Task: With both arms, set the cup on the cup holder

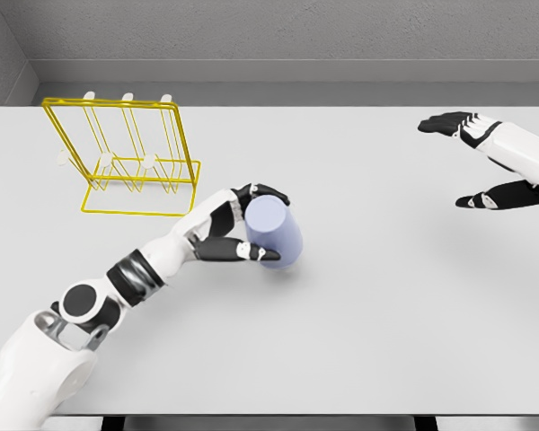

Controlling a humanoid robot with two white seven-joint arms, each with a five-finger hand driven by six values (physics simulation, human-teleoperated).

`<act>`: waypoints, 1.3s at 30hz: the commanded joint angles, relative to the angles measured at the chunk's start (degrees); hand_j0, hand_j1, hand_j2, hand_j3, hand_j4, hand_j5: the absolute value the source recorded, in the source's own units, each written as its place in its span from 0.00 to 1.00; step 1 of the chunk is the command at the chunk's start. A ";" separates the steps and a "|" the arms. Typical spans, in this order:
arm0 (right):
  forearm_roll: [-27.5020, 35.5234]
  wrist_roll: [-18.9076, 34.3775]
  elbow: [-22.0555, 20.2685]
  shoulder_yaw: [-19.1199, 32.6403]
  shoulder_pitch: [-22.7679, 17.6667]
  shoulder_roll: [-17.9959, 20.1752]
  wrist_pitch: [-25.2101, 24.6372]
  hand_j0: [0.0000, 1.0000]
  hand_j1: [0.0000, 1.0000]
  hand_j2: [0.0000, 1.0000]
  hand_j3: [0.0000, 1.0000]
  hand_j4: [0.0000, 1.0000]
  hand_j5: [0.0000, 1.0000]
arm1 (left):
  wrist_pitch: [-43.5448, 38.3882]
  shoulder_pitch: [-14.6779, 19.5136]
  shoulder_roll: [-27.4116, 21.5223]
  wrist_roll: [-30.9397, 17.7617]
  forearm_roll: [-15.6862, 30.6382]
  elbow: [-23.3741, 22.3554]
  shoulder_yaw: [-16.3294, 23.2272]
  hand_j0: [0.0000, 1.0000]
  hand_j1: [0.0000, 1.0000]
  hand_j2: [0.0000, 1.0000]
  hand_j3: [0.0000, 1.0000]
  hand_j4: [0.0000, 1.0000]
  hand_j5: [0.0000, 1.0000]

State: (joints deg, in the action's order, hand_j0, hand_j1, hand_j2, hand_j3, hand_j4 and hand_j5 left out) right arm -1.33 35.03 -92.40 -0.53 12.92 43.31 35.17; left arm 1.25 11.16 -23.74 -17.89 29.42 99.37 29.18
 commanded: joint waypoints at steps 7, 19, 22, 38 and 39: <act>0.45 -0.03 -0.06 0.00 0.00 0.02 -0.17 1.00 1.00 1.00 1.00 1.00 1.00 | -0.02 0.18 -5.00 0.05 3.28 2.32 -4.49 0.62 0.62 0.62 0.62 0.62 0.62; 0.37 -0.03 0.03 0.00 0.00 0.02 -0.17 1.00 1.00 1.00 1.00 1.00 1.00 | 0.33 2.20 -13.00 0.05 8.03 3.64 -8.44 0.62 0.62 0.62 0.62 0.62 0.62; 0.37 -0.03 0.03 0.00 0.00 0.02 -0.17 1.00 1.00 1.00 1.00 1.00 1.00 | 0.33 2.29 -14.14 0.05 9.08 3.64 -9.58 0.62 0.62 0.62 0.62 0.62 0.62; 0.37 -0.03 -0.06 0.00 0.00 0.02 -0.17 1.00 1.00 1.00 1.00 1.00 1.00 | 0.33 2.37 -19.42 0.05 13.30 3.64 -14.07 0.63 0.63 0.63 0.63 0.63 0.63; 0.37 -0.03 -0.06 0.00 0.00 0.02 -0.17 1.00 1.00 1.00 1.00 1.00 1.00 | 0.42 2.37 -19.94 0.05 13.39 3.64 -14.15 0.63 0.63 0.63 0.63 0.63 0.63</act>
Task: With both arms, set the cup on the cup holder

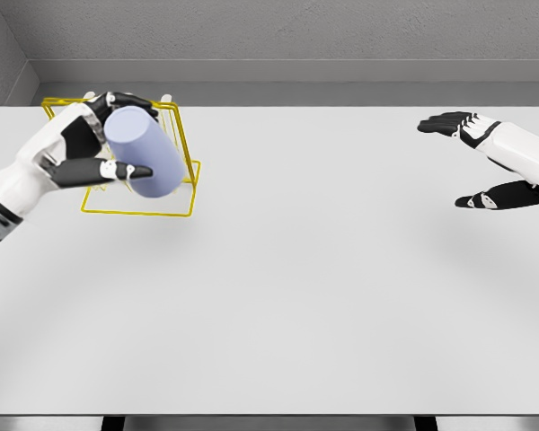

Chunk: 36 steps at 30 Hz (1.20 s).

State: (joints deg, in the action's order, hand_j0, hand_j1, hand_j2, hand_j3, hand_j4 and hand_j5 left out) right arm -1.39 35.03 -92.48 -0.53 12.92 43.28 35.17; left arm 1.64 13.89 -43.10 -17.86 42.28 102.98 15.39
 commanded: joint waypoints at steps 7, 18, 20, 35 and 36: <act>0.42 -0.03 0.02 0.00 0.00 0.05 -0.17 1.00 1.00 1.00 1.00 1.00 1.00 | -0.06 0.09 -0.85 0.01 1.23 -0.15 -1.33 0.63 0.63 0.63 0.63 0.63 0.63; 0.42 -0.03 0.02 0.00 0.00 0.05 -0.17 1.00 1.00 1.00 1.00 1.00 1.00 | -0.50 2.28 0.03 0.01 1.14 -3.58 -1.33 0.63 0.63 0.63 0.63 0.63 0.63; 0.42 -0.03 0.11 0.00 -0.09 0.05 -0.17 1.00 1.00 1.00 1.00 1.00 1.00 | -0.68 2.81 0.74 0.01 0.96 -3.75 -1.24 0.63 0.63 0.63 0.63 0.63 0.63; 0.42 -0.03 0.28 0.00 0.00 0.05 -0.17 1.00 1.00 1.00 1.00 1.00 1.00 | -0.85 5.10 3.81 -0.07 0.52 -5.33 -0.10 0.63 0.63 0.63 0.63 0.63 0.63; 0.42 -0.03 0.28 0.00 0.00 0.05 -0.17 1.00 1.00 1.00 1.00 1.00 1.00 | -0.94 5.10 3.73 -0.07 0.52 -5.33 -0.10 0.63 0.63 0.63 0.63 0.63 0.63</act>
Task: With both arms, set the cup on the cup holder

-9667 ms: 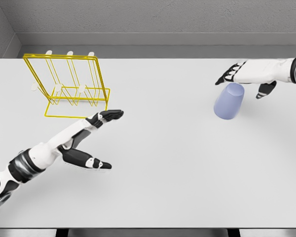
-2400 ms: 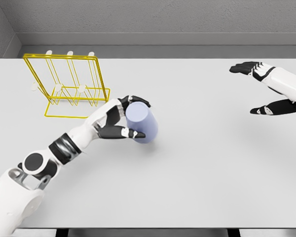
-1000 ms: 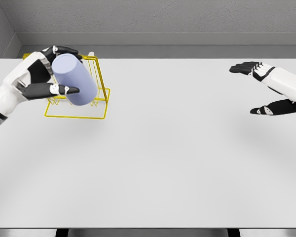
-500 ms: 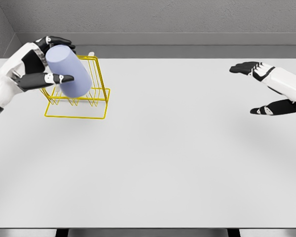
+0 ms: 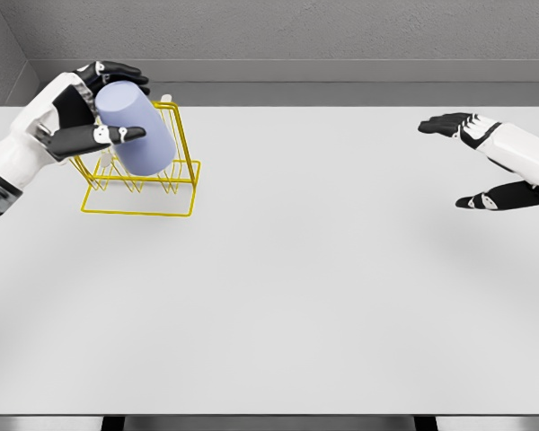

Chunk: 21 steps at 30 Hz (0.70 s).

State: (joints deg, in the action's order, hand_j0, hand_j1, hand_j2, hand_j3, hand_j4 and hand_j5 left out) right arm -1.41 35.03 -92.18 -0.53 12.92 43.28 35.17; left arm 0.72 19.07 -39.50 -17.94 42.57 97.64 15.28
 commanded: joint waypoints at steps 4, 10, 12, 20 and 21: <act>0.44 -0.03 0.07 0.00 0.00 0.13 -0.17 1.00 1.00 1.00 1.00 1.00 1.00 | -0.37 0.26 0.21 0.01 0.24 -0.35 0.01 0.63 0.63 0.63 0.63 0.63 0.63; 0.44 -0.03 0.07 0.00 -0.09 0.13 -0.17 1.00 1.00 1.00 1.00 1.00 1.00 | -0.37 0.44 1.79 -0.08 -1.17 -1.40 0.10 0.67 0.67 0.67 0.67 0.67 0.67; 0.44 -0.03 0.07 0.00 -0.09 0.13 -0.17 1.00 1.00 1.00 1.00 1.00 1.00 | -0.37 0.79 2.41 -0.08 -1.26 -1.67 0.10 0.69 0.69 0.69 0.69 0.69 0.69; 0.44 -0.03 0.07 0.00 -0.18 0.13 -0.17 1.00 1.00 1.00 1.00 1.00 1.00 | -0.37 2.02 2.76 -0.17 -2.93 -2.37 1.68 0.75 0.75 0.75 0.75 0.75 0.75; 0.44 -0.03 0.07 0.00 -0.18 0.13 -0.17 1.00 1.00 1.00 1.00 1.00 1.00 | -0.37 2.02 2.76 -0.17 -3.10 -2.37 1.59 0.75 0.75 0.75 0.75 0.75 0.75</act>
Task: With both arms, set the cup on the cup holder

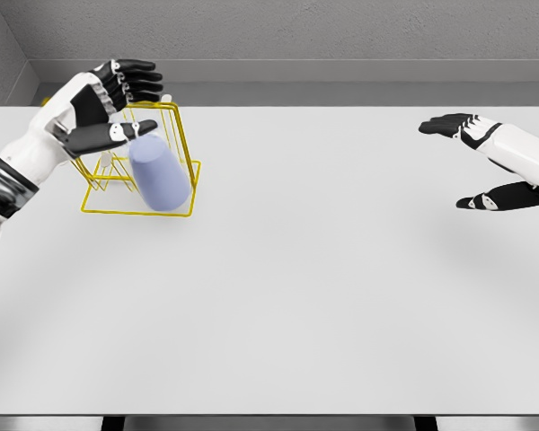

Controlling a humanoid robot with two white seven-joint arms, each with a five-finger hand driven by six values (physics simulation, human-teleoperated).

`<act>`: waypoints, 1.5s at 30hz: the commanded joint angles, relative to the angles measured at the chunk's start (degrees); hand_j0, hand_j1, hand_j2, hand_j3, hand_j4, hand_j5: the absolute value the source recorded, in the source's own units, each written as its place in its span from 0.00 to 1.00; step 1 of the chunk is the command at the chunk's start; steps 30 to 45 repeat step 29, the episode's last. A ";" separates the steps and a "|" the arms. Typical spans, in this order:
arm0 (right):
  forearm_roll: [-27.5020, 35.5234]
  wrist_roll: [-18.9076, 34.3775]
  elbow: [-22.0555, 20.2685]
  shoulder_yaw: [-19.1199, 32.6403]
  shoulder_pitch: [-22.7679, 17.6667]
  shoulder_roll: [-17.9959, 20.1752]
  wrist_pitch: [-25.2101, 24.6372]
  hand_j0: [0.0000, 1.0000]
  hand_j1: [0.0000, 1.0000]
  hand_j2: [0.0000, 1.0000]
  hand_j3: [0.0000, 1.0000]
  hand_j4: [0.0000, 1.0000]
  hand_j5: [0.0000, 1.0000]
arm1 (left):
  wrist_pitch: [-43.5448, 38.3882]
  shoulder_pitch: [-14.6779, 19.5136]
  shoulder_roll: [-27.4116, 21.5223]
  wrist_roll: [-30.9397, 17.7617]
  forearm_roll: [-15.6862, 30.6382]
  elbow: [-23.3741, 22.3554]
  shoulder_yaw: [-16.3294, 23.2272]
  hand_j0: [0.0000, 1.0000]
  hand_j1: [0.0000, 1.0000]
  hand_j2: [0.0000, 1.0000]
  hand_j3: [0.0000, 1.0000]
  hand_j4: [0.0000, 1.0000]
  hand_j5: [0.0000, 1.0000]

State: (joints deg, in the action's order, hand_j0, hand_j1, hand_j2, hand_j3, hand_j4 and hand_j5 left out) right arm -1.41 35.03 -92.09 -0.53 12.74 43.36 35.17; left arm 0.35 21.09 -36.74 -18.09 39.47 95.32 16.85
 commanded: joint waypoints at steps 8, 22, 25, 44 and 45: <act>0.44 -0.03 0.07 0.00 -0.09 0.05 -0.17 1.00 1.00 1.00 1.00 1.00 1.00 | 0.09 0.09 0.00 0.07 -0.01 0.48 0.03 0.78 0.78 0.78 0.78 0.78 0.78; 0.44 -0.03 -0.02 0.00 -0.09 0.05 -0.17 1.00 1.00 1.00 1.00 1.00 1.00 | 7.11 -1.93 -4.74 0.07 -0.01 5.32 -0.76 1.00 1.00 1.00 1.00 1.00 1.00; 0.44 -0.03 -0.02 0.00 -0.09 0.05 -0.17 1.00 1.00 1.00 1.00 1.00 1.00 | 10.72 -6.15 -5.88 0.07 -0.01 5.40 -4.98 1.00 1.00 1.00 1.00 1.00 1.00; 0.44 -0.03 -0.02 0.00 -0.09 0.05 -0.17 1.00 1.00 1.00 1.00 1.00 1.00 | 15.38 -10.46 -7.20 0.07 -0.01 5.40 -8.76 1.00 1.00 1.00 1.00 1.00 1.00; 0.44 -0.03 -0.02 0.00 -0.09 0.05 -0.17 1.00 1.00 1.00 1.00 1.00 1.00 | 15.38 -10.46 -7.20 0.07 -0.01 5.40 -8.76 1.00 1.00 1.00 1.00 1.00 1.00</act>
